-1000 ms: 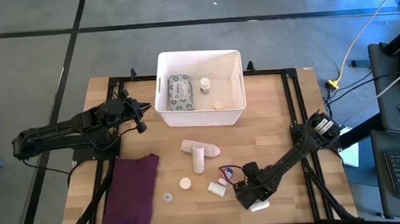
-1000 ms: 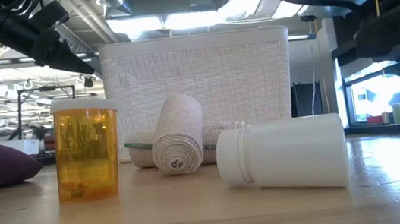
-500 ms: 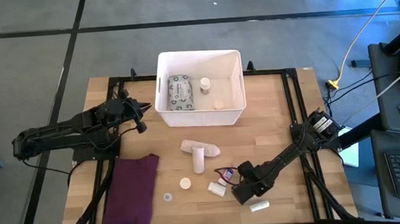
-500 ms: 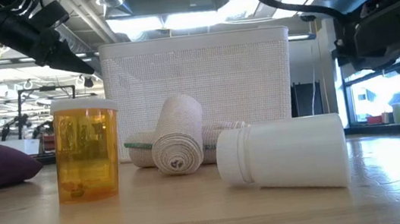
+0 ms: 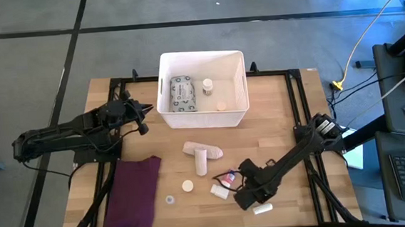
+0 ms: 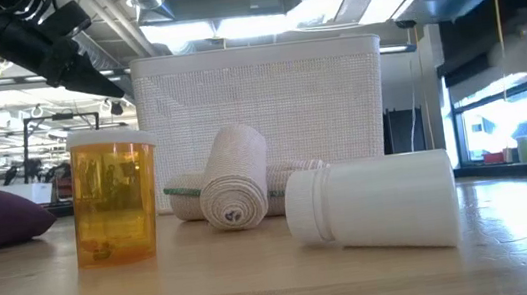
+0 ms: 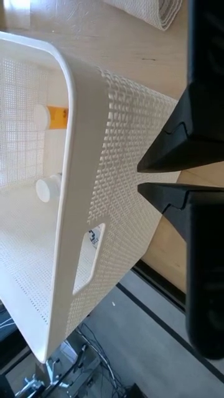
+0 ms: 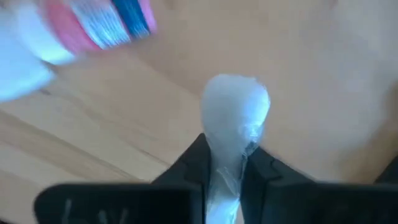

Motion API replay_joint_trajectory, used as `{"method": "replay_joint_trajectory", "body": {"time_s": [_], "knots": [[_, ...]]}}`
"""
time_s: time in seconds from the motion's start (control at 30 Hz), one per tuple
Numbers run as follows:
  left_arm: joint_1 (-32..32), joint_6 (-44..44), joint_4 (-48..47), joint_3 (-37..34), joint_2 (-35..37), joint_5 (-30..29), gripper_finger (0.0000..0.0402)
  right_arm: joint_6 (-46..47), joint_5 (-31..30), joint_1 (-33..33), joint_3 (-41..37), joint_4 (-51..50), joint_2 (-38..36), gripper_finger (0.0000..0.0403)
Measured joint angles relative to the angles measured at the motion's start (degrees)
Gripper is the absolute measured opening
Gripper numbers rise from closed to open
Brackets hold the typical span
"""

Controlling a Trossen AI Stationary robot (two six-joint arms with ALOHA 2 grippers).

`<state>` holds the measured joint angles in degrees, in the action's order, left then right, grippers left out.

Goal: Pick & place medical supplies in basket/bin
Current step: Put the top white rolled gauze into the white bin

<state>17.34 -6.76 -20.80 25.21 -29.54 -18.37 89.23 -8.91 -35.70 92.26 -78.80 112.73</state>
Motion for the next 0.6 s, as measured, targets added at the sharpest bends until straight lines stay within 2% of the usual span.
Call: {"method": "replay_joint_trajectory", "body": {"time_s": [0.2,0.3,0.37,0.5,0.6], "knots": [[0.0,0.0,0.0,0.0,0.0,0.0,0.0031,-12.8,-21.6,2.5,12.8,-10.2,-0.1,0.0062],[0.0,0.0,0.0,0.0,0.0,0.0,0.0031,-21.1,-33.9,4.6,19.1,-11.3,-0.2,0.0059],[0.0,0.0,0.0,0.0,0.0,0.0,0.0031,-27.9,-39.5,6.4,23.5,-11.1,-0.2,0.0059],[0.0,0.0,0.0,0.0,0.0,0.0,0.0031,-38.9,-46.6,11.5,30.6,-10.4,-0.3,0.0059],[0.0,0.0,0.0,0.0,0.0,0.0,0.0031,-46.4,-46.7,16.8,35.7,-9.8,-0.3,0.0059]]}}
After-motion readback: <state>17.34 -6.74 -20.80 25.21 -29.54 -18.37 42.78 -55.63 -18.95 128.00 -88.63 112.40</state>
